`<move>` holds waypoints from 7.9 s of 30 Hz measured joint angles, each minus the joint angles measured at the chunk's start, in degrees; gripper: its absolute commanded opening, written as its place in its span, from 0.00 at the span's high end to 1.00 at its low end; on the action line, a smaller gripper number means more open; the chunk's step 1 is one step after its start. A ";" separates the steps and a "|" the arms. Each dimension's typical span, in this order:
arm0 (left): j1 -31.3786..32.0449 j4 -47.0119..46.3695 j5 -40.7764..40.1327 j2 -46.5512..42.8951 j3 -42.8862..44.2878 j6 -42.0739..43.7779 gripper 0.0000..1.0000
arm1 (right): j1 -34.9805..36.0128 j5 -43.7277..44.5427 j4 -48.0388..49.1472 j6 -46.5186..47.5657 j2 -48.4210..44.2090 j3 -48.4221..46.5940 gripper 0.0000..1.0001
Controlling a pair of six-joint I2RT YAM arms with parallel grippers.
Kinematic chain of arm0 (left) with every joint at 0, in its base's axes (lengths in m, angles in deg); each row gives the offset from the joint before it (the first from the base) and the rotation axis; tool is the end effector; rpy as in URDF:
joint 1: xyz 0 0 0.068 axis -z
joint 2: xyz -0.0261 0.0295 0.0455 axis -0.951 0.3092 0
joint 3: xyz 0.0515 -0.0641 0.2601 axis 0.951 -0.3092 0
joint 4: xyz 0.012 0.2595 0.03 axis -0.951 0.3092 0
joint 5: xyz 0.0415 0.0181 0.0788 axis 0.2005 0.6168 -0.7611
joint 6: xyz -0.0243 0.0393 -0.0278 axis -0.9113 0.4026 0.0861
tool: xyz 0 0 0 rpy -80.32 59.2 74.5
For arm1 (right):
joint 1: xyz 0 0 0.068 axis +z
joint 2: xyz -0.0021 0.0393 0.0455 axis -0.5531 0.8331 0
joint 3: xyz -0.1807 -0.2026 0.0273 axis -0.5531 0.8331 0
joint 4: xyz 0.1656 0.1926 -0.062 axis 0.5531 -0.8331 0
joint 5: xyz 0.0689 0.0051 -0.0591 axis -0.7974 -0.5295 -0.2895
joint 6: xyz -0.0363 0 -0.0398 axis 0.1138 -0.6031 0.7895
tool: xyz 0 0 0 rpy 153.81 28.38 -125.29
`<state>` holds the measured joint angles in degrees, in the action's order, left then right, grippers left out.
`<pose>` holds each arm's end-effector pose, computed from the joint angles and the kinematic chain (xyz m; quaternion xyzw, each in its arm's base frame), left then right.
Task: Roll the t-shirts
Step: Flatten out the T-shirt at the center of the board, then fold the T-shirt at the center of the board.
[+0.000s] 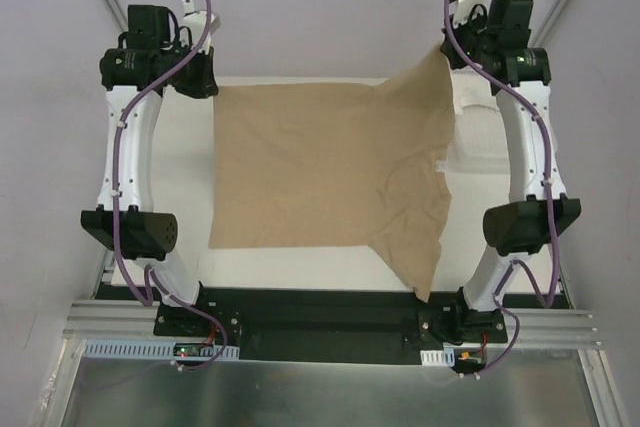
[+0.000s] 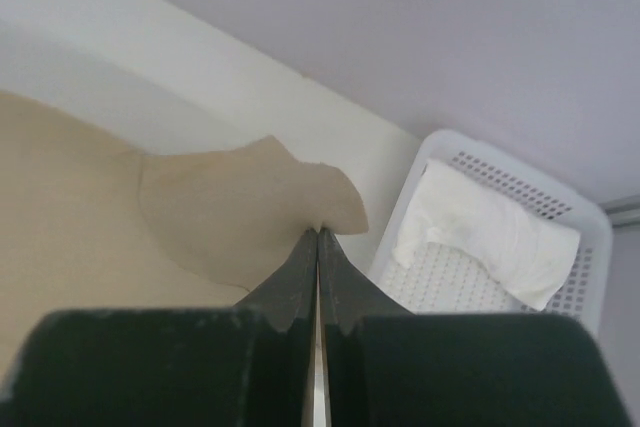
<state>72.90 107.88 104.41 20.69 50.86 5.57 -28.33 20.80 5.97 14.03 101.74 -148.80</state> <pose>0.3561 -0.0189 0.4598 0.2082 0.8587 -0.1153 0.4539 0.4115 0.0463 0.4645 -0.3545 0.7360 -0.0601 0.5736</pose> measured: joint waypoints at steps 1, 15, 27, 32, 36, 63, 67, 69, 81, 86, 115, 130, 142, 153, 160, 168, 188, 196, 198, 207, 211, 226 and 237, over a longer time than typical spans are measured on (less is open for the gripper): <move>0.00 0.00 0.02 -1.07 0.72 0.15 1.00 | 0.20 -0.59 -0.02 0.00 -1.73 0.00 0.99; 0.00 1.44 -1.70 -25.68 1.99 0.76 1.00 | 1.05 -2.54 -5.95 0.50 -27.85 2.45 0.99; -1.66 3.21 -3.08 -48.30 5.18 2.54 1.00 | 1.86 -3.30 -10.80 -1.51 -47.80 0.90 0.99; -3.80 4.72 -3.61 -49.53 10.40 2.45 1.00 | 1.31 -4.17 -11.32 -4.52 -51.63 -4.02 0.99; -5.53 3.76 -4.98 -48.74 17.07 2.29 1.00 | -1.66 -5.64 -8.46 -7.87 -51.36 -10.23 0.99; -5.90 -15.34 -0.04 -16.94 -38.80 14.82 1.00 | 1.95 -10.27 11.87 -4.24 -3.56 23.23 0.99; -5.88 -17.40 -1.73 -5.70 -36.22 16.81 1.00 | 3.80 -8.83 10.38 -0.72 11.52 11.93 0.99; -5.90 -18.47 -3.45 -0.42 -34.07 17.44 1.00 | 4.57 -7.82 9.99 0.81 17.73 5.92 0.99; -6.99 -21.16 -10.67 15.30 -16.44 17.16 1.00 | 7.23 2.21 16.90 3.80 31.95 -4.76 0.99; -7.02 -21.73 -10.58 15.58 -15.10 17.49 1.00 | 7.19 3.08 18.38 4.13 31.58 -4.26 1.00; -7.02 -21.59 -10.62 -7.85 -44.46 27.82 1.00 | 3.78 -1.29 5.33 13.00 8.31 20.61 0.99; -10.82 -21.66 -14.25 -8.31 -35.19 29.07 1.00 | 6.69 -2.91 6.40 7.61 11.82 11.13 0.99; -12.15 -16.74 -14.78 -8.44 -28.28 23.34 1.00 | 12.33 1.88 9.66 2.12 17.90 6.60 0.99; -11.72 -13.79 -8.39 -11.47 -23.37 16.90 1.00 | 3.69 5.53 11.93 -3.50 11.43 7.76 0.99; -11.02 -13.53 -5.09 -14.53 -21.77 14.93 1.00 | 0.90 5.44 11.61 -4.04 -6.10 16.37 0.99; -11.02 -13.46 -2.89 -21.22 -25.46 14.08 1.00 | 4.11 5.55 11.85 -3.76 -17.57 24.11 0.99; -11.02 -15.69 -2.99 12.48 -8.04 14.93 1.00 | 5.22 8.81 13.11 0.74 9.94 7.13 0.99; -10.95 -17.03 -4.00 31.39 9.62 14.69 1.00 | 5.92 12.87 19.63 4.52 27.61 -0.98 0.99; -10.64 -17.44 -4.63 33.40 11.08 14.67 1.00 | 6.16 13.81 21.49 5.64 30.45 -2.29 0.99; -10.32 -20.11 -6.19 33.88 9.64 14.62 1.00 | 7.69 14.93 29.53 10.32 33.20 -3.89 0.99; -10.23 -20.33 -6.19 33.66 6.60 14.71 1.00 | 8.02 14.91 30.73 11.13 32.70 -1.60 0.99; -9.84 -20.72 -6.08 26.60 -2.60 22.05 1.00 | 7.98 14.73 25.99 10.78 20.46 12.98 0.99; -9.84 -20.85 -6.29 23.61 -5.68 31.74 1.00 | 8.33 14.27 21.00 8.11 12.02 19.26 0.99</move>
<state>63.06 87.03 98.12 44.30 45.18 37.30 -20.00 35.07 26.98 22.14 113.76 -129.55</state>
